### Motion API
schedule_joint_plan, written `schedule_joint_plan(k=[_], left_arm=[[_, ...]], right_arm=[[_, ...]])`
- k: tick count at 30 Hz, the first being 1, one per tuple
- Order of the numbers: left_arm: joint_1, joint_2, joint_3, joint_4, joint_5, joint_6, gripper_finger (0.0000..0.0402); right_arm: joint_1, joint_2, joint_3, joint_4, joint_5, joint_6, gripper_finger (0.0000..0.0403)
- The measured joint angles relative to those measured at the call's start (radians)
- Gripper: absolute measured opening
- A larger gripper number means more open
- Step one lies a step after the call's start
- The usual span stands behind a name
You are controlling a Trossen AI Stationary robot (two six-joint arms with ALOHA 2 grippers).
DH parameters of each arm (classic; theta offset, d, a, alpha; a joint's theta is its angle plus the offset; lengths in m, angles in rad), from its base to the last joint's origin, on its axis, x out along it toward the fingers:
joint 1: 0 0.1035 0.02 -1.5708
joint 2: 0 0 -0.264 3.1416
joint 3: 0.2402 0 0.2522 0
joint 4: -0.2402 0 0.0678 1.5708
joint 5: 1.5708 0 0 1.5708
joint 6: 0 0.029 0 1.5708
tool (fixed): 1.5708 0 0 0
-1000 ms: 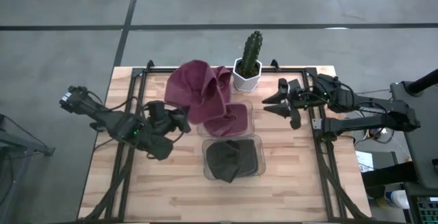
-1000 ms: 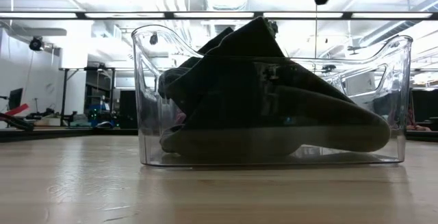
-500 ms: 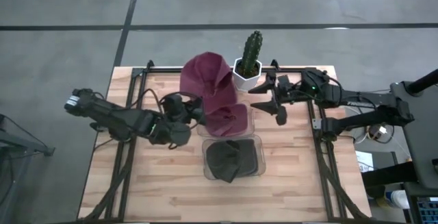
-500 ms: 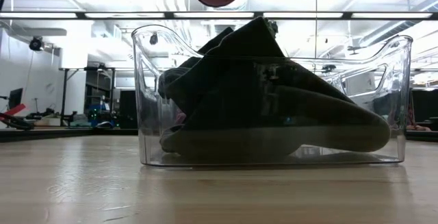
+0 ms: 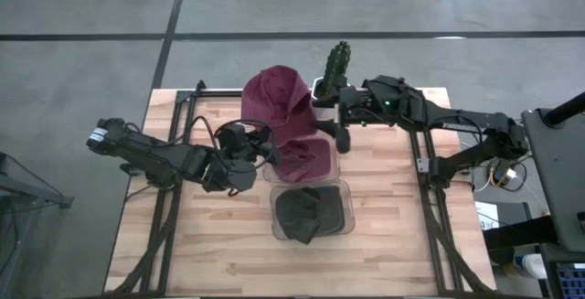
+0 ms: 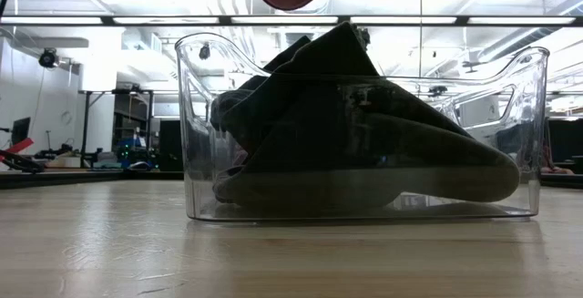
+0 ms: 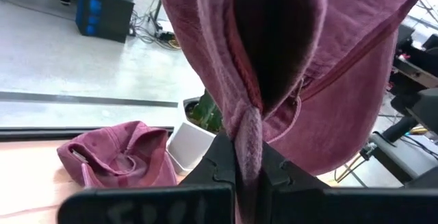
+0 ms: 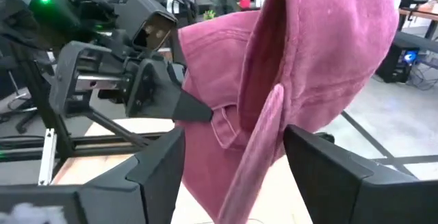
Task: Pick & Place hat
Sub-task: Put the bottom dark red cap into the top transparent bin
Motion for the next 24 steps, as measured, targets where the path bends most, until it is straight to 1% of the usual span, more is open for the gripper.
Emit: schedule_joint_plan(k=[5, 8, 10, 12, 18, 21, 24], left_arm=[[0.0, -0.001, 0.0, 0.003, -0.014, 0.004, 0.0009], [0.0, -0.001, 0.0, 0.003, -0.012, 0.006, 0.0009], [0.0, -0.001, 0.0, 0.005, -0.012, 0.005, 0.0009], [0.0, -0.002, 0.0, 0.005, -0.012, 0.006, 0.0009], [-0.001, -0.002, 0.0, 0.009, -0.008, 0.006, 0.0009], [-0.001, -0.002, 0.0, 0.008, -0.005, 0.008, 0.0016], [-0.001, -0.002, 0.0, -0.002, 0.025, 0.03, 0.0046]], right_arm=[[-0.001, 0.091, 0.107, -0.089, 0.004, -0.004, 0.0242], [-0.001, 0.133, 0.152, -0.133, 0.012, 0.002, 0.0225], [-0.001, 0.149, 0.177, -0.151, 0.015, 0.011, 0.0201], [-0.001, 0.163, 0.2, -0.178, 0.029, 0.012, 0.0166], [-0.001, 0.176, 0.232, -0.227, 0.045, 0.01, 0.0028], [-0.002, 0.171, 0.232, -0.232, 0.045, 0.012, 0.0015], [-0.001, 0.162, 0.232, -0.24, 0.045, 0.008, 0.0011]])
